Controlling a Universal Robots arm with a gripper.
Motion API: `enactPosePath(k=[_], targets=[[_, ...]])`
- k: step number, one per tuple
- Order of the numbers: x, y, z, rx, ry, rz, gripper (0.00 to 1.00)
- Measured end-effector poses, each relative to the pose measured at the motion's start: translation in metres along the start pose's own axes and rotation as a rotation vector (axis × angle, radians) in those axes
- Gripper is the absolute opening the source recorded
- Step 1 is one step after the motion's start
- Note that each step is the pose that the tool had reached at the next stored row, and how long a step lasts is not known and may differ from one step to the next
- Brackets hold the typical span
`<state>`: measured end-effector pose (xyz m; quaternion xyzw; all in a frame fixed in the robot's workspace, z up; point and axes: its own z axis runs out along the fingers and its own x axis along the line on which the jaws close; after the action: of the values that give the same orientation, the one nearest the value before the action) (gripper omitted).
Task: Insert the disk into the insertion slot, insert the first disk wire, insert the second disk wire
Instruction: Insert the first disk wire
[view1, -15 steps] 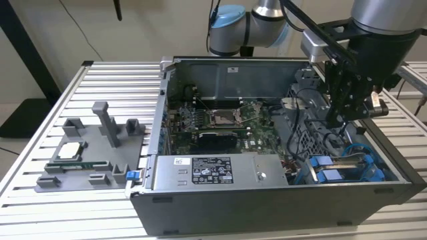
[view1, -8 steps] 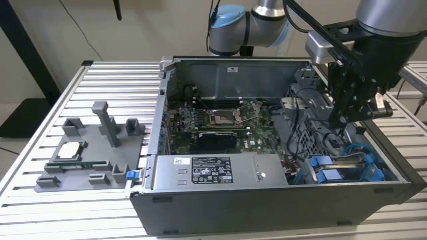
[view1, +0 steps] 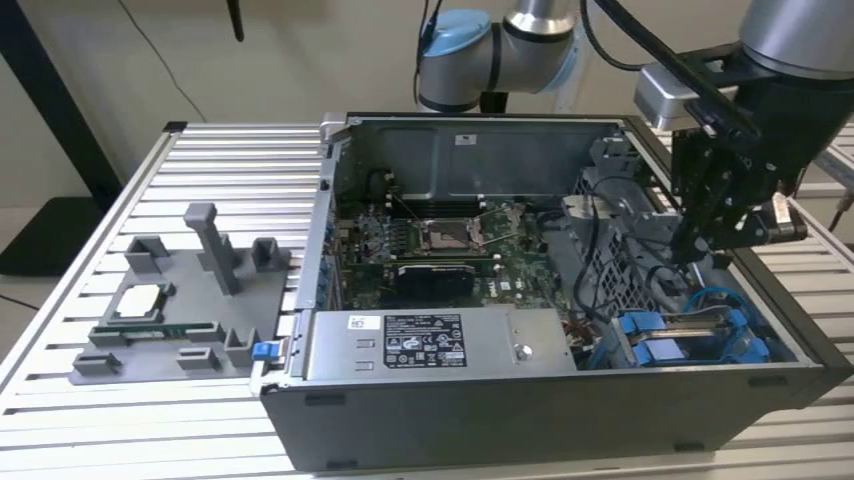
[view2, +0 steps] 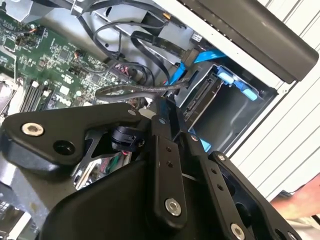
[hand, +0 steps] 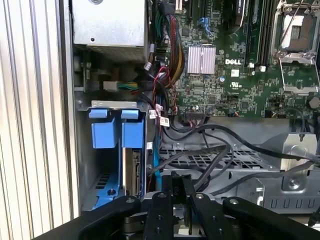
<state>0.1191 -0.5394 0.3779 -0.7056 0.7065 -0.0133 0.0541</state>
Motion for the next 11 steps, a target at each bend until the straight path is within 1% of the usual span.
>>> enactPosePath(k=[6, 8, 10, 11], targets=[[0.0051, -0.0087, 0.0017, -0.0243, 0.0014, 0.002, 0.00], [0.0072, -0.0107, 0.0020, -0.0306, 0.0018, 0.002, 0.00], [0.0101, -0.0119, 0.0021, -0.0350, 0.0020, 0.003, 0.00], [0.0133, -0.0127, 0.0021, -0.0383, 0.0022, 0.004, 0.00]])
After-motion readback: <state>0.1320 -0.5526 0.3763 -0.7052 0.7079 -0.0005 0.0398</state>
